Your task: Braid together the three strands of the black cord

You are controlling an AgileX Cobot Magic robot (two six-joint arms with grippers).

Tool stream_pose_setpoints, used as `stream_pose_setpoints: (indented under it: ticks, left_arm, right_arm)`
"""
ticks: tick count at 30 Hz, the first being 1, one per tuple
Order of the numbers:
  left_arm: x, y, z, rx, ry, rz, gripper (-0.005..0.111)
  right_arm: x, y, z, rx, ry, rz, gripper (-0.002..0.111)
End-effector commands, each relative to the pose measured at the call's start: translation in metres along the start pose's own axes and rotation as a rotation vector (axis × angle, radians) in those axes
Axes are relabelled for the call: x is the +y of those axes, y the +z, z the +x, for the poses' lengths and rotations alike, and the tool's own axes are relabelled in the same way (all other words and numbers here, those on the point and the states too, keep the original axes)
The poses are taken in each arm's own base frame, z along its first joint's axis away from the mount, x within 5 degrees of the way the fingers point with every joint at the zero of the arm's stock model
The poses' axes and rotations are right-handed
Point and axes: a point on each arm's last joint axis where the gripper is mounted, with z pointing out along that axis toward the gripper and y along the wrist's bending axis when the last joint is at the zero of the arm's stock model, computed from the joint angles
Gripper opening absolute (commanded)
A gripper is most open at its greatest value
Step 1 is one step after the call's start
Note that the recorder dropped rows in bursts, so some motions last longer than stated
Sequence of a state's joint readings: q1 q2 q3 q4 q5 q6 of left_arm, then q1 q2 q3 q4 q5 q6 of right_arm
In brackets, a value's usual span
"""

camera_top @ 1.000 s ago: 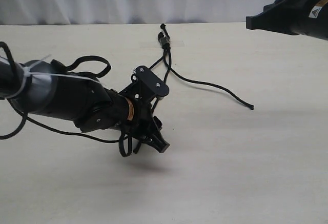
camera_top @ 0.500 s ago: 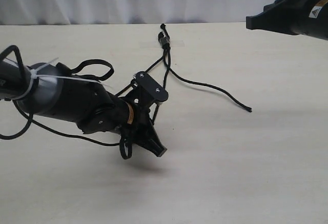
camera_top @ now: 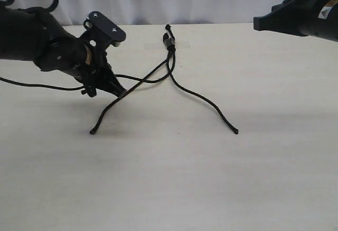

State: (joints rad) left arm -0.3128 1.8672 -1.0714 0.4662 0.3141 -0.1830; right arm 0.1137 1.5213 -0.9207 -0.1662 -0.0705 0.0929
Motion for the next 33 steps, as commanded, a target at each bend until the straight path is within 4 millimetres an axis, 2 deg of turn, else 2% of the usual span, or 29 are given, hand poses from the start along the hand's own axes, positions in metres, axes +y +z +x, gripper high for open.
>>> stream_pose_setpoints:
  ticks: [1, 3, 5, 9, 13, 16, 18, 21, 25, 29, 33]
  left_arm:
    - [0.016, 0.034, 0.017, 0.025, -0.012, -0.002, 0.0]
    - [0.012, 0.052, 0.029, 0.081, -0.025, 0.017, 0.0]
    - [0.001, 0.059, 0.034, 0.129, -0.032, 0.036, 0.0]
    - [-0.034, 0.05, 0.028, 0.18, -0.005, 0.077, 0.0]
    - [-0.094, 0.037, 0.024, 0.211, 0.085, 0.18, 0.0]
    - [-0.142, 0.021, 0.019, 0.171, 0.232, 0.255, 0.0]
    - [-0.153, 0.01, 0.011, 0.138, 0.294, 0.251, 0.0]
    - [-0.134, -0.003, -0.006, 0.123, 0.246, 0.173, 0.0]
    - [-0.087, -0.019, -0.017, 0.08, 0.112, 0.091, 0.0]
    - [-0.05, -0.028, -0.017, 0.093, 0.029, 0.036, 0.0]
    - [-0.025, -0.024, -0.008, 0.134, -0.043, 0.002, 0.0]
  right_arm:
    - [-0.002, 0.0, -0.002, -0.005, 0.009, 0.007, 0.005]
    - [-0.002, 0.0, -0.002, -0.005, 0.009, 0.007, 0.005]
    - [-0.002, 0.0, -0.002, -0.007, 0.009, 0.007, 0.005]
    - [-0.002, 0.0, -0.002, -0.009, 0.009, 0.007, 0.005]
    - [-0.002, 0.0, -0.003, -0.012, 0.009, 0.006, 0.005]
    - [-0.002, 0.0, -0.003, -0.013, 0.009, 0.006, 0.005]
    - [-0.002, 0.0, -0.003, -0.013, 0.009, 0.006, 0.005]
    - [-0.002, 0.0, -0.003, -0.012, 0.009, 0.006, 0.005]
    - [-0.002, 0.0, -0.003, -0.013, 0.009, 0.006, 0.005]
    - [-0.002, 0.0, -0.003, -0.013, 0.009, 0.006, 0.005]
    - [-0.002, 0.0, -0.003, -0.013, 0.009, 0.006, 0.005]
